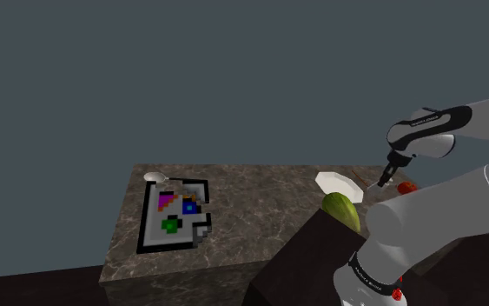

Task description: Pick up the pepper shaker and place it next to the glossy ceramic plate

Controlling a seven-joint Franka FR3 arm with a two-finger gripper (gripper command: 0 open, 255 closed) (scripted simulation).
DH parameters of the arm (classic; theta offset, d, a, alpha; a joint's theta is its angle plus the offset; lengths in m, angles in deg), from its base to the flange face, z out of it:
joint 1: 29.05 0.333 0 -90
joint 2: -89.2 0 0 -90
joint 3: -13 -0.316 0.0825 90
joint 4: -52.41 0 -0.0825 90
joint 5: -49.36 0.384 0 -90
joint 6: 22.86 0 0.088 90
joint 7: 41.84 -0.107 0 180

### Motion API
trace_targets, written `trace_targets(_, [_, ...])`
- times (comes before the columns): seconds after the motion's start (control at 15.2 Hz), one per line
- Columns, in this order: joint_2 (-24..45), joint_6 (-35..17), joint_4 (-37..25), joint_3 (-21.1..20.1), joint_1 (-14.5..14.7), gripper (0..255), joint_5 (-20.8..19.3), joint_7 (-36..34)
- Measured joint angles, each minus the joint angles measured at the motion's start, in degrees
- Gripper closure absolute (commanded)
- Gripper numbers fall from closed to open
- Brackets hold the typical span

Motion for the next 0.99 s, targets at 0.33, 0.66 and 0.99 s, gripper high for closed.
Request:
trace_targets(0.33, [5.5, -1.3, -5.6, 8.6, 1.5, 255, 3.2, 10.2])
trace_targets(0.66, [9.7, -2.7, -9.0, 15.7, 3.6, 255, 7.1, 18.5])
trace_targets(0.99, [14.4, -7.5, -7.8, 19.8, 6.8, 255, 11.7, 22.6])
